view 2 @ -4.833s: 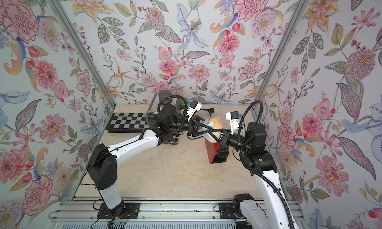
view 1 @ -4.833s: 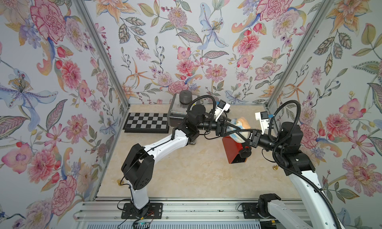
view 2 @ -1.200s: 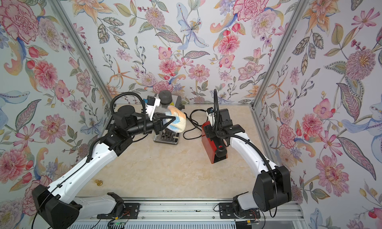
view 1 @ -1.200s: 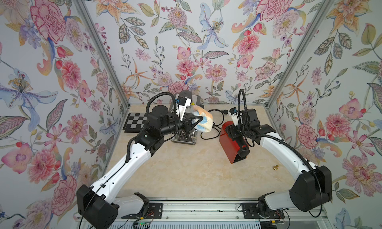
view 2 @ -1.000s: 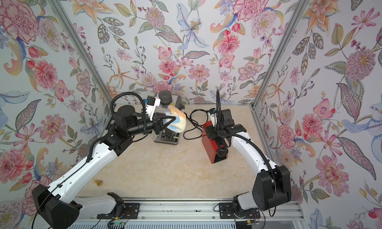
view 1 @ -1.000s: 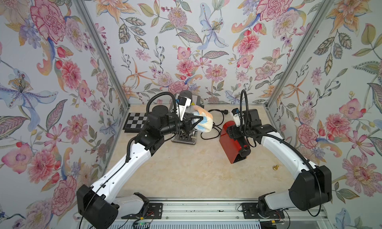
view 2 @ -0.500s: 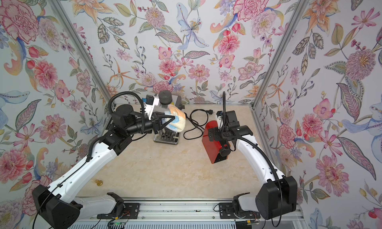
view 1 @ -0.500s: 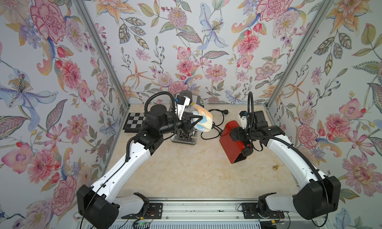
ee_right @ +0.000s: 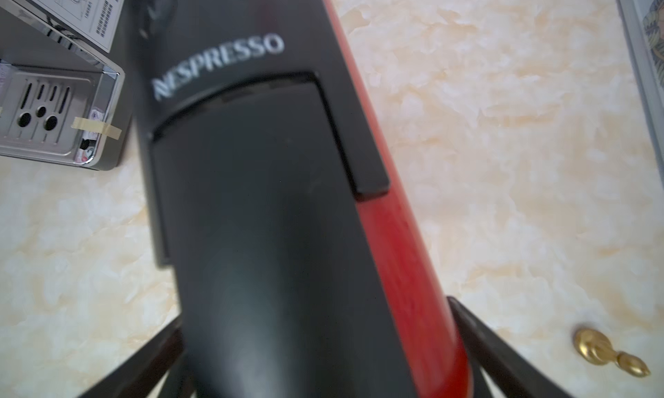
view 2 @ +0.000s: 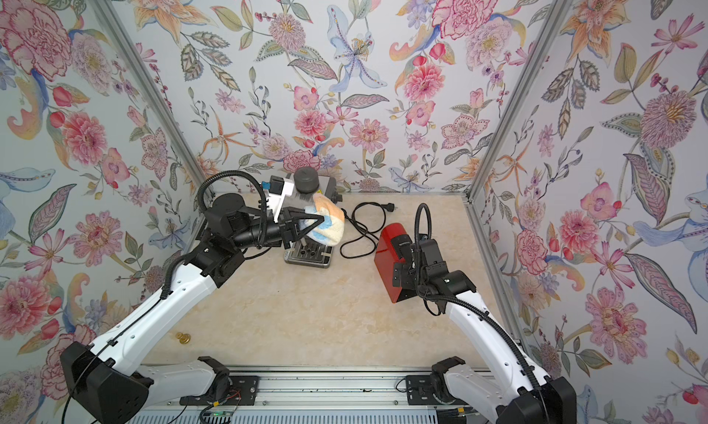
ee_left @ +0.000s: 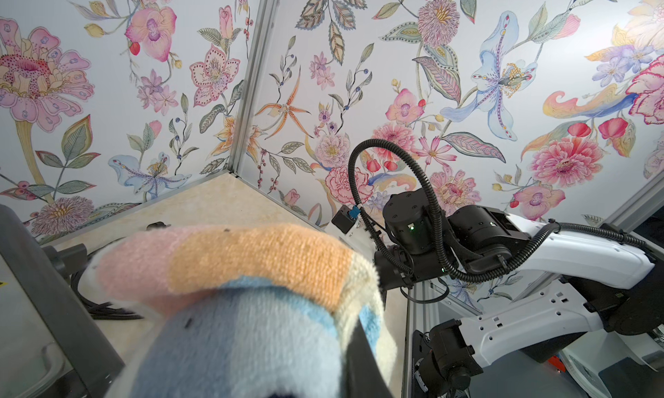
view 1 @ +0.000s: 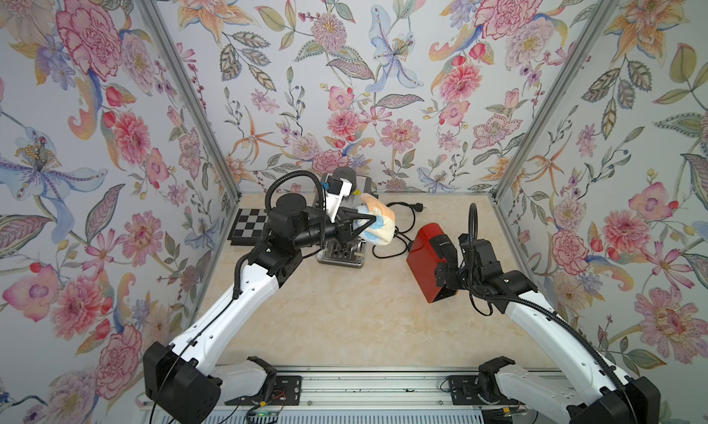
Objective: Wipe the surface of a coffee machine
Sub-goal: Adjust the coffee machine at the center of the board.
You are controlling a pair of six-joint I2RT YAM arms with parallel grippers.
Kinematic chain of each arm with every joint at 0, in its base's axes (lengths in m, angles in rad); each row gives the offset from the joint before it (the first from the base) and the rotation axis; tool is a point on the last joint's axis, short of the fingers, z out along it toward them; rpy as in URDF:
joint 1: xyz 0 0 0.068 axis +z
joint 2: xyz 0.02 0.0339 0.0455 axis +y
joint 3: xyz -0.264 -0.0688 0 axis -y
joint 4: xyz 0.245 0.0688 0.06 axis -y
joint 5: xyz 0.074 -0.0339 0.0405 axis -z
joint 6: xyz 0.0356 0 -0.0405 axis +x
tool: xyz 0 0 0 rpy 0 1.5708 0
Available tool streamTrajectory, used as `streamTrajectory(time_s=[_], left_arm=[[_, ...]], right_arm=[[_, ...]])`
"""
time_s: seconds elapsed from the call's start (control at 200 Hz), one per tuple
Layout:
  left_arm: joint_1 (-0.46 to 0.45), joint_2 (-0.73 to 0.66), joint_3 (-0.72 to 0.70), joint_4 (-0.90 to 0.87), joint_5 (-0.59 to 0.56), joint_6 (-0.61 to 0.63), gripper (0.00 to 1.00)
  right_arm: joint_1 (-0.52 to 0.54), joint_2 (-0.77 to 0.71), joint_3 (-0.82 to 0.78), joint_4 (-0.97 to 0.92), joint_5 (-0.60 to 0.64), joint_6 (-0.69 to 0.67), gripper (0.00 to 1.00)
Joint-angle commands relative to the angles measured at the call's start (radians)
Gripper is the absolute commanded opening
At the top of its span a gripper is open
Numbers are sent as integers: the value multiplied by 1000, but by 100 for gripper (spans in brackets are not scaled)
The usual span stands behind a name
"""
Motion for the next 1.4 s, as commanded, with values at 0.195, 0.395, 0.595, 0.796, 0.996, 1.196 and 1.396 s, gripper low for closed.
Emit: streamTrajectory(time_s=[0.195,0.395,0.595,0.796,0.996,1.196,1.396], left_arm=[[9,35,14,64,26,-32,0],[8,73,63,30,35,-27,0],[9,98,103,-6,28,-12,0],[7,113,113,-1,29,-18,0],[7,107,114,-17,26,-9,0],[9,91,113,-48,23,8,0],[10,87,108,-45,21,3,0]], right_arm=[[-112,-39,-104,142,-135,-45,92],[-223,9,-94,203,-159,-150,94],[-275,48,-52,268,-250,-242,94],[-278,109,52,269,-311,-333,86],[-316,213,161,248,-387,-447,87],[-361,323,279,246,-463,-624,86],[-397,397,385,203,-443,-849,91]])
